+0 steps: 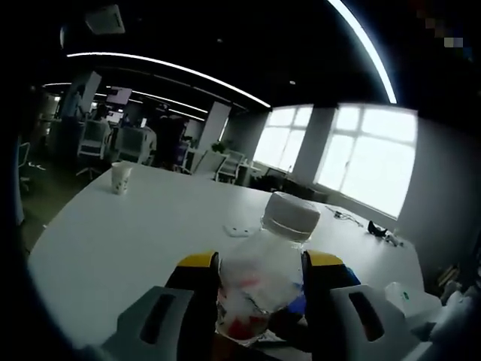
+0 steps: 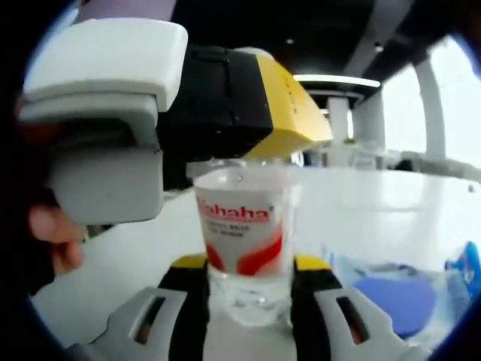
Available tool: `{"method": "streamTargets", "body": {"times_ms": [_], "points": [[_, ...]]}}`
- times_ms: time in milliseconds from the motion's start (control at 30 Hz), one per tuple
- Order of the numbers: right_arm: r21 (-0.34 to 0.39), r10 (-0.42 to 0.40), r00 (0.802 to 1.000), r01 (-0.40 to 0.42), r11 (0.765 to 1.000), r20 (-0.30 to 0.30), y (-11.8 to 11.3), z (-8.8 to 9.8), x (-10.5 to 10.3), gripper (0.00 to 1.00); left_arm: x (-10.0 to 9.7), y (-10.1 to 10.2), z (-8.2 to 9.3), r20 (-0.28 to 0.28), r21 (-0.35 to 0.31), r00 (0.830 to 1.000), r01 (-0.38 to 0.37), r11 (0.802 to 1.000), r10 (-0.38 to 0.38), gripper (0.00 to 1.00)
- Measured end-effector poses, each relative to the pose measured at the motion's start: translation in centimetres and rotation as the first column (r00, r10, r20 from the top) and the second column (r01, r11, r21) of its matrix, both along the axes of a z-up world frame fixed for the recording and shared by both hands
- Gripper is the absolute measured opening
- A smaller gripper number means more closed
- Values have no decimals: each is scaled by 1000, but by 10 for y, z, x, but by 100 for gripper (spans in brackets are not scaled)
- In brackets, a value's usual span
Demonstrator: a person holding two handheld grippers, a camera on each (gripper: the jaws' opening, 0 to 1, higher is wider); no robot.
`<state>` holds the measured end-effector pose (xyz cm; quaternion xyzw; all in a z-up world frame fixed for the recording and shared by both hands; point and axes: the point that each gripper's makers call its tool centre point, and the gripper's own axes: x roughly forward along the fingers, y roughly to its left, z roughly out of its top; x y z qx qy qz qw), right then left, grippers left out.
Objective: Arrange the tabletop items into an orderly group along one side of the table until the central work area is clear of visible clutter.
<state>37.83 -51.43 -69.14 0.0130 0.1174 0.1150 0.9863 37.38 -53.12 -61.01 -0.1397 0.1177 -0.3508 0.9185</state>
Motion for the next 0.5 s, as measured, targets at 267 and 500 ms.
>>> {"method": "streamTargets", "body": {"times_ms": [267,500], "points": [[-8,2,1000,-2,1000,-15,0,-6,8,38,14,2,-7,-13,-22,1000,5,1000,-5,43],[-4,-7,1000,7,1000,-27,1,-11,8,38,13,1,-10,-21,-19,1000,9,1000,-9,43]]}}
